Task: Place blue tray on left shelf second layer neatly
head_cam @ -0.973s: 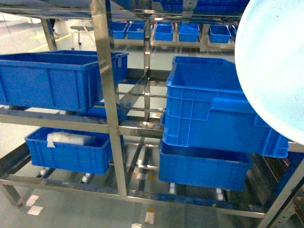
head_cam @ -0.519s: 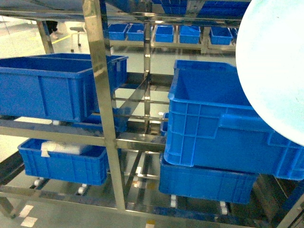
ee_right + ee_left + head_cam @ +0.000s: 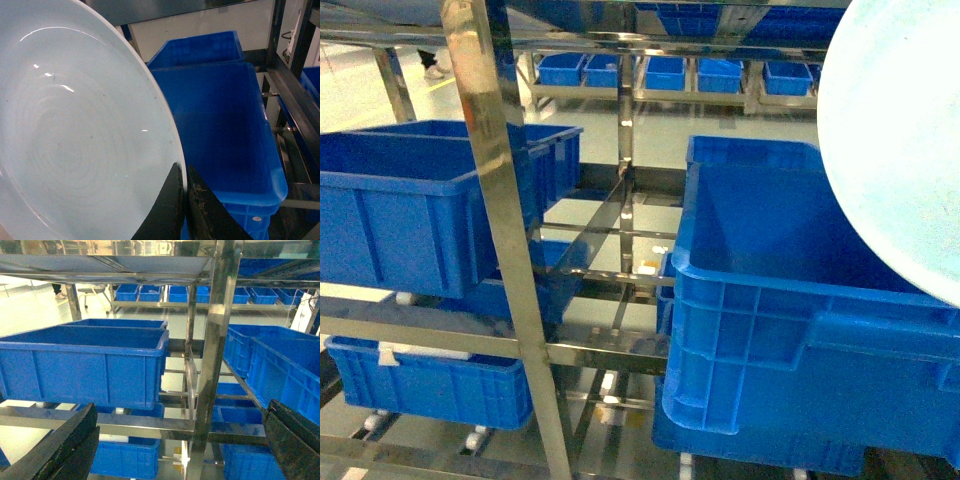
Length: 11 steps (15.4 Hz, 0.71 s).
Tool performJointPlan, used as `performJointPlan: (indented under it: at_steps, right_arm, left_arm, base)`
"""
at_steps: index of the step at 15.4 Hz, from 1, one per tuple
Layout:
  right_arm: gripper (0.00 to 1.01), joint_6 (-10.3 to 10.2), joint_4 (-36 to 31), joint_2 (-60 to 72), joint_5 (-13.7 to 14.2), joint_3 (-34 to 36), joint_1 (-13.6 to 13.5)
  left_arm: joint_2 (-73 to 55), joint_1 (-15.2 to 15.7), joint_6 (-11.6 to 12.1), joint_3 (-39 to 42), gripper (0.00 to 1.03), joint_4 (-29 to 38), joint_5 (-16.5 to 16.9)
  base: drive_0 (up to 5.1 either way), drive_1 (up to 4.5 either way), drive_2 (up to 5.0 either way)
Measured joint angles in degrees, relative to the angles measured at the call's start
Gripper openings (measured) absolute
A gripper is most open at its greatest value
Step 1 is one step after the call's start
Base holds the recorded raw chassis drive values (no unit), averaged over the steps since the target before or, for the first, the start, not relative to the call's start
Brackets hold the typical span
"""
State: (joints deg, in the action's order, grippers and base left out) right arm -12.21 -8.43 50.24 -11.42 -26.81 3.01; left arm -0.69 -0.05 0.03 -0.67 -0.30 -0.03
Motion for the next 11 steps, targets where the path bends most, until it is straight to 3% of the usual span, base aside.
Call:
performJointPlan:
  at_steps: [11]
  right_arm:
    - [0.02, -0.52, 1.36, 0.07, -0.90, -0.15, 0.15]
  left_arm:
    - [0.00, 0.00, -0.02, 0.00, 0.98, 0.00, 0.00]
  base:
    - [0.0, 0.00, 0.0]
